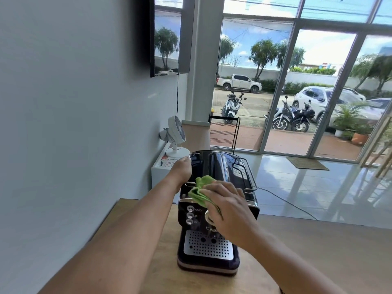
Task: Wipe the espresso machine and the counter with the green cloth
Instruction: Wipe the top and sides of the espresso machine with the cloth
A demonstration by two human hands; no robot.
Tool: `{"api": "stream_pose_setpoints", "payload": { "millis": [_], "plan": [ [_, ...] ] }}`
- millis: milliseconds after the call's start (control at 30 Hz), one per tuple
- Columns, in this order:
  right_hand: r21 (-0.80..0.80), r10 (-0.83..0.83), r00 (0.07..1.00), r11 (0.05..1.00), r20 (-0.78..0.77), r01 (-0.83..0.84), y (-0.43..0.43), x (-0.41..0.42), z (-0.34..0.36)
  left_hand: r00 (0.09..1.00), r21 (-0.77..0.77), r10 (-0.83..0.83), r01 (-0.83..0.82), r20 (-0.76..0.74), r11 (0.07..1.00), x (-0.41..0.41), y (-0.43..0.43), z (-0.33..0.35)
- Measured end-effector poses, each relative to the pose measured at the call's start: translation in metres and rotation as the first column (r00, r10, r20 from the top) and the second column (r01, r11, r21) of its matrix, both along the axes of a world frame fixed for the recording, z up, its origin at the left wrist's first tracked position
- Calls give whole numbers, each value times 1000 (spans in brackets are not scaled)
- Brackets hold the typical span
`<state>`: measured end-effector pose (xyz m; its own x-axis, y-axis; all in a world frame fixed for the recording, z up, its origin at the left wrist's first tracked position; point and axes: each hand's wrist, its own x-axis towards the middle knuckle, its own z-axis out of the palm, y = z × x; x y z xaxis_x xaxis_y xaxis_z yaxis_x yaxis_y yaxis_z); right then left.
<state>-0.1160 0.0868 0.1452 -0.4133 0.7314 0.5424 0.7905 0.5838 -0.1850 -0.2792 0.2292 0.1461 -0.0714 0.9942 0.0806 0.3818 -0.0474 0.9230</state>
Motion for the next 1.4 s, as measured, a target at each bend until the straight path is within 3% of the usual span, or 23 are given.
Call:
{"api": "stream_pose_setpoints", "payload": {
  "millis": [67,233,367,467,600,800,933,1133,1300,1400],
  "plan": [
    [116,14,998,993,53,-20,0,-3,-10,1000,3,19,-19,7,1000,-1,1,2],
    [248,-99,906,969,412,-6,2,-26,-17,999,-41,18,-19,-30,999,3,-10,12],
    [282,-49,874,954,484,-103,2,8,-20,1000,-109,3,1,29,994,1,-8,11],
    [277,14,919,952,394,-134,-1,48,-28,999,-152,16,-11,31,988,-10,29,-18],
    [247,70,976,961,204,-120,-8,76,-29,1000,-132,15,-13,14,991,4,-9,10],
    [248,112,946,950,303,-192,5,14,-21,999,-111,11,-6,49,994,5,-16,15],
    [254,163,935,935,316,-249,6,32,-18,998,-116,7,1,67,993,3,-13,13],
    [230,116,973,960,197,-161,-9,117,-44,999,-100,-1,5,35,995,1,1,2],
    [275,49,992,961,-118,-14,-23,135,-36,999,-67,2,1,43,998,3,0,2],
    [385,88,995,921,-37,-67,-27,85,-6,998,-60,18,-14,68,998,3,0,2]
  ]
}}
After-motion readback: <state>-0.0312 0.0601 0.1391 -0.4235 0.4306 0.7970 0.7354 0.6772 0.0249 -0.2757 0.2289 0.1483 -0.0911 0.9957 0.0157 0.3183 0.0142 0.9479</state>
